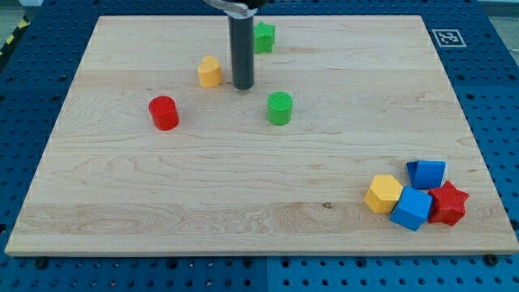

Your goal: Slide the green circle towards the yellow hexagon

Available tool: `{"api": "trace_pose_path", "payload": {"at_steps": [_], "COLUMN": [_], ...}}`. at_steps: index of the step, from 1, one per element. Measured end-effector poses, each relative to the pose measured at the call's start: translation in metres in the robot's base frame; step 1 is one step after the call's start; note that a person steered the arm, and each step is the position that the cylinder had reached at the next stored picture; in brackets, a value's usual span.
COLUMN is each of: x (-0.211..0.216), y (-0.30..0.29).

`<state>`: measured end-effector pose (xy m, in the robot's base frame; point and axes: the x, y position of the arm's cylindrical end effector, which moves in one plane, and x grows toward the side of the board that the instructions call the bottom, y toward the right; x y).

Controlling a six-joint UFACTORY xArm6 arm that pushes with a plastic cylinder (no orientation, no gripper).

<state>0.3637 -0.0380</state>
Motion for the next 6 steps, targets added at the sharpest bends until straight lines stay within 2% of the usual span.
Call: {"api": "trace_pose_path", "payload": {"at_steps": [2,6], "x": [0.025,0.06], "y": [0.008,0.101]}}
